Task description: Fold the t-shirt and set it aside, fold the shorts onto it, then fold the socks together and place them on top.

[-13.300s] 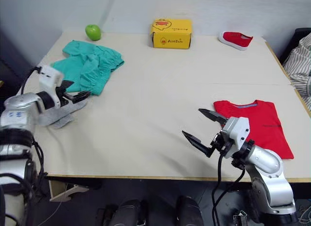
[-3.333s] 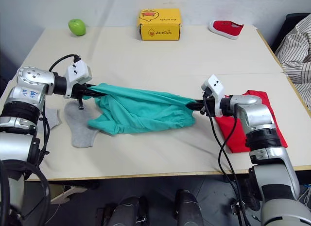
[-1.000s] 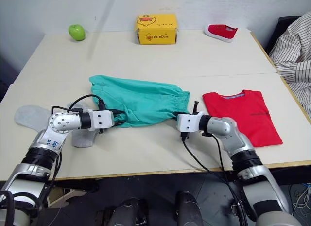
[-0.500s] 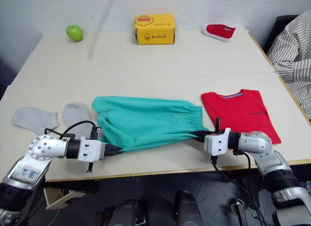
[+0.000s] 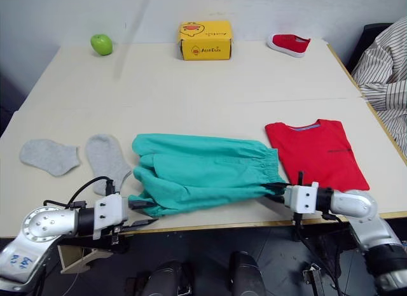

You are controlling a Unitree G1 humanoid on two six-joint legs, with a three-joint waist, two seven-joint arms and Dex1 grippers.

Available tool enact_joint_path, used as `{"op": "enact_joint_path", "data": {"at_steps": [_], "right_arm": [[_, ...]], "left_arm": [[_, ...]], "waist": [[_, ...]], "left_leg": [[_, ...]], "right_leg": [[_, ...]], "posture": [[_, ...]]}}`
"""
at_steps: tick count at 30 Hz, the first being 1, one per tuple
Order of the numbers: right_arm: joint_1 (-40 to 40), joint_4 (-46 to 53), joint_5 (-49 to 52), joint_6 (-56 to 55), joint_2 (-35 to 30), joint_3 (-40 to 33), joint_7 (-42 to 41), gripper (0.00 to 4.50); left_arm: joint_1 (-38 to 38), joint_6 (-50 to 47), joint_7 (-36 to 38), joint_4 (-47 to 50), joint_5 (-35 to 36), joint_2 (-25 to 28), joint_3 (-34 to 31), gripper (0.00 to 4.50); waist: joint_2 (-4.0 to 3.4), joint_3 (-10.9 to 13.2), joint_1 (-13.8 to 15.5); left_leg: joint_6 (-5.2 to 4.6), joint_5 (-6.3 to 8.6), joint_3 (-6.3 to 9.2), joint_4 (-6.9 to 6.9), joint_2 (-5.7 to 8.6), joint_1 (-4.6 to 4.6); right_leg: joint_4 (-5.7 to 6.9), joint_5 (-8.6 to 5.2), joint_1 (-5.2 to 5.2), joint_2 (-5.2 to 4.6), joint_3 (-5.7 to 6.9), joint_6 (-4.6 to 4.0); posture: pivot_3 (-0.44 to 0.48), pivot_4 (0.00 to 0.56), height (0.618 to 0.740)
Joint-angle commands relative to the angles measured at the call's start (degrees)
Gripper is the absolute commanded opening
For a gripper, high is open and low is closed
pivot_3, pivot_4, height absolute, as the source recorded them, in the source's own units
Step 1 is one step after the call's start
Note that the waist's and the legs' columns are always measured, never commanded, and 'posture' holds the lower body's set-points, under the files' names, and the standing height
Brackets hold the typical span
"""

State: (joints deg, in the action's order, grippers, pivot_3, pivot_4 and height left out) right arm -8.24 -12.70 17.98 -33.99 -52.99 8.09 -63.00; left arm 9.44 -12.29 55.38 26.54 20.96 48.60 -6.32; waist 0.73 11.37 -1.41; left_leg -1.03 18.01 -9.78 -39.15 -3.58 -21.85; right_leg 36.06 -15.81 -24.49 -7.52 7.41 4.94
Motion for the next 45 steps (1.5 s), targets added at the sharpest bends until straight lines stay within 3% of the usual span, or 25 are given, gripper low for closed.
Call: {"op": "enact_joint_path", "data": {"at_steps": [1,2,5,8,11,13,16,18,21,24,26,28,34,38,42,45], "right_arm": [[3.0,8.2,8.0,10.2,-2.3,-3.6,-3.5,2.24],[4.2,11.0,11.1,15.0,-3.4,-5.1,-3.6,2.55],[6.7,18.8,19.3,28.1,-6.1,-9.9,-3.2,2.55],[6.7,25.8,26.9,39.6,-6.9,-13.5,-0.5,2.57],[3.9,31.4,30.6,47.2,-3.1,-13.8,6.0,1.97],[2.2,33.7,28.4,49.1,1.7,-11.9,11.7,1.30],[1.2,35.9,20.5,49.5,10.0,-7.3,20.1,0.16],[1.1,35.8,11.4,46.8,15.4,-2.7,25.4,0.00],[2.3,30.7,-4.8,40.0,23.2,3.5,35.0,0.00],[3.5,28.2,-11.2,37.4,26.7,3.8,39.7,0.00],[4.8,25.6,-14.0,36.3,28.1,2.1,43.2,0.00],[6.2,23.4,-15.5,35.1,27.9,-0.6,44.9,0.00],[8.1,20.2,-13.6,34.6,26.2,-9.3,44.6,0.00],[2.4,23.9,-2.7,39.9,30.3,-13.5,42.5,0.00],[-3.7,25.3,-0.2,44.1,32.2,-10.4,39.0,0.00],[-6.5,20.1,-6.1,43.6,32.5,-6.1,39.4,0.00]], "left_arm": [[-0.9,-10.0,2.8,2.6,14.5,2.0,-8.1,3.02],[-1.8,-13.4,4.6,1.7,18.2,3.8,-10.3,3.03],[-5.1,-21.3,8.0,-0.9,26.5,8.1,-14.4,3.03],[-11.0,-23.2,6.7,-4.4,28.0,7.4,-13.6,2.83],[-18.2,-19.6,4.4,-7.2,22.3,3.3,-7.2,2.11],[-22.5,-16.0,3.1,-9.2,16.5,-0.4,-1.1,1.48],[-27.4,-9.7,0.5,-13.9,7.4,-6.3,6.5,0.46],[-29.9,-6.1,-2.2,-17.5,2.9,-10.8,9.8,0.04],[-31.8,-1.9,-6.7,-22.8,-4.4,-17.0,15.0,0.04],[-31.5,0.6,-8.4,-25.4,-9.3,-18.4,17.2,0.04],[-30.7,-1.3,-15.7,-28.2,-15.0,-18.8,17.3,0.04],[-29.2,-3.7,-18.2,-29.3,-16.9,-18.8,17.3,0.04],[-23.9,-2.9,-15.4,-26.1,-14.1,-18.2,16.2,0.04],[-23.5,4.1,-11.1,-23.7,-7.5,-21.4,12.4,0.04],[-27.5,4.0,-10.2,-23.1,-2.9,-24.6,9.8,0.04],[-32.1,4.9,-11.0,-28.5,-7.2,-24.8,11.8,0.04]], "waist": [[0.00,0.0,0.0],[0.00,0.0,0.0],[-0.01,0.0,0.0],[-0.03,0.0,0.1],[0.00,0.0,0.4],[0.03,-0.1,0.9],[0.06,-0.1,1.3],[0.06,-0.1,1.4],[0.08,-0.1,1.4],[0.08,-0.1,1.3],[0.09,-0.1,1.2],[0.10,-0.3,1.2],[0.03,-1.4,1.1],[-0.07,-1.4,0.9],[-0.13,-1.4,1.0],[-0.11,-1.4,1.3]], "left_leg": [[0.01,0.00,0.03,0.00,-0.01,0.00],[0.01,-0.01,0.04,-0.02,-0.02,0.01],[0.02,0.00,0.03,-0.02,0.00,0.02],[0.04,0.03,0.03,-0.02,0.01,0.02],[0.07,0.05,0.05,-0.01,0.00,0.02],[0.08,0.05,0.02,0.00,0.03,0.01],[0.12,0.07,-0.06,-0.01,0.05,-0.04],[0.13,0.07,-0.08,-0.03,0.07,-0.12],[0.11,0.07,-0.07,-0.10,0.34,-0.28],[0.08,0.06,-0.08,-0.09,0.41,-0.30],[0.06,0.05,-0.08,-0.09,0.39,-0.31],[0.06,0.05,-0.06,-0.08,0.35,-0.25],[-0.01,0.12,-0.08,0.03,0.03,0.10],[0.02,0.29,-0.12,0.09,-0.06,0.45],[0.03,0.29,-0.13,0.08,-0.07,0.36],[0.03,0.29,-0.13,0.07,-0.05,0.33]], "right_leg": [[0.00,-0.01,0.01,0.00,0.00,-0.01],[0.01,0.00,0.03,-0.01,0.01,-0.01],[0.04,-0.02,0.02,0.03,0.08,-0.03],[0.02,-0.02,0.02,0.04,0.10,-0.03],[0.01,-0.02,0.03,0.08,0.11,-0.04],[-0.01,-0.01,0.03,0.11,0.11,-0.03],[-0.04,-0.01,-0.04,0.18,0.09,-0.03],[-0.03,-0.01,-0.11,0.20,0.09,-0.03],[-0.04,0.01,-0.20,0.19,0.12,0.00],[0.00,0.02,-0.21,0.15,0.09,0.03],[0.00,0.03,-0.22,0.15,0.08,0.04],[-0.05,0.03,-0.19,0.17,0.10,0.04],[-0.10,0.01,0.10,0.16,0.06,0.01],[-0.11,-0.04,0.37,0.15,0.03,-0.08],[-0.05,-0.05,0.24,0.16,0.02,-0.10],[-0.05,-0.05,0.24,0.19,0.07,-0.09]], "posture": [[0.000,0.150,0.740],[0.000,0.150,0.740],[0.000,0.150,0.740],[0.000,0.150,0.740],[0.000,0.150,0.740],[0.000,0.150,0.740],[0.000,0.150,0.740],[0.000,0.150,0.740],[0.000,0.150,0.740],[0.000,0.150,0.740],[0.000,0.150,0.740],[0.000,0.150,0.740],[0.000,0.150,0.740],[0.000,0.150,0.740],[0.000,0.150,0.740],[0.000,0.150,0.740]]}}
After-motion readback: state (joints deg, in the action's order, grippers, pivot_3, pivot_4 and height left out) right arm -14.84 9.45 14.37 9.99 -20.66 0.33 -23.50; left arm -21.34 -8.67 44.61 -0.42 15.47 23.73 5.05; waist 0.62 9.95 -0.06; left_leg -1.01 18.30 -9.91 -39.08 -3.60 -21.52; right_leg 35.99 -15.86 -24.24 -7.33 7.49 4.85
